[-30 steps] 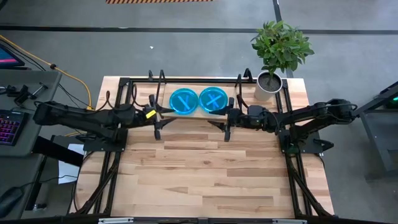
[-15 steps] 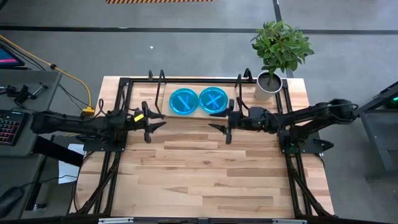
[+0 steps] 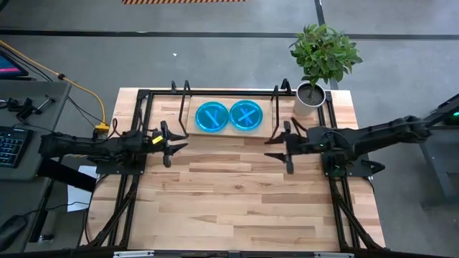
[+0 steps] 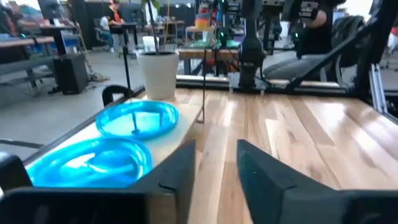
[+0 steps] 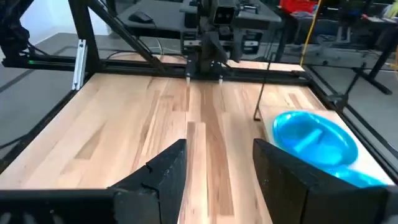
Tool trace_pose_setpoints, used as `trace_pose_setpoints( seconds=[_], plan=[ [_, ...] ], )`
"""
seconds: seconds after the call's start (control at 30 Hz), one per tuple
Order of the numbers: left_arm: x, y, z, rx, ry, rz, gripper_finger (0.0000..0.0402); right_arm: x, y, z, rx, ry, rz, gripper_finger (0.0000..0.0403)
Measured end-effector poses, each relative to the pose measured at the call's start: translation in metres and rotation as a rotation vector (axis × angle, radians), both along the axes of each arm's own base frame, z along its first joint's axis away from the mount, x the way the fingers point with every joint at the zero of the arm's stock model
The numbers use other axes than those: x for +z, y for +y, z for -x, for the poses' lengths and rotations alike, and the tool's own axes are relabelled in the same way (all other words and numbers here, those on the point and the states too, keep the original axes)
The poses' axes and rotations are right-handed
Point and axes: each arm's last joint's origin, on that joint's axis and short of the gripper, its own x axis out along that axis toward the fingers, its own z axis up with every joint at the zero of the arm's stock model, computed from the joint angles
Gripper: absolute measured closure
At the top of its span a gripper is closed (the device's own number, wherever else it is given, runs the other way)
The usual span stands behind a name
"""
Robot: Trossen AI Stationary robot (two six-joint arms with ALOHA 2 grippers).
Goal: Place and stack plates onto a shelf
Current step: Return to Home Position
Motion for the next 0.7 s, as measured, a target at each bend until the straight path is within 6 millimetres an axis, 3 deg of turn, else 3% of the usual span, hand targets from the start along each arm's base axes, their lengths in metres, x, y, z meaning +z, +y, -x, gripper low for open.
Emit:
trace_pose_setpoints(
  seconds=[0.2, 0.37, 0.53, 0.7],
  plan=[
    [-0.003, -0.001, 0.000, -0.026, 0.031, 0.006, 0.0390, -0.044, -0.001, 0.039, -0.107, -0.085, -0.045, 0.0231],
    [-0.002, 0.000, 0.000, -0.011, 0.018, -0.003, 0.0394, -0.071, -0.013, 0.061, -0.234, -0.207, -0.077, 0.0263],
    [-0.002, 0.000, 0.000, 0.004, 0.025, -0.033, 0.0399, -0.079, -0.029, 0.069, -0.247, -0.221, -0.063, 0.0382],
    [-0.003, 0.000, 0.000, 0.009, 0.037, -0.038, 0.0401, -0.089, -0.041, 0.072, -0.179, -0.193, -0.104, 0.0383]
  ],
)
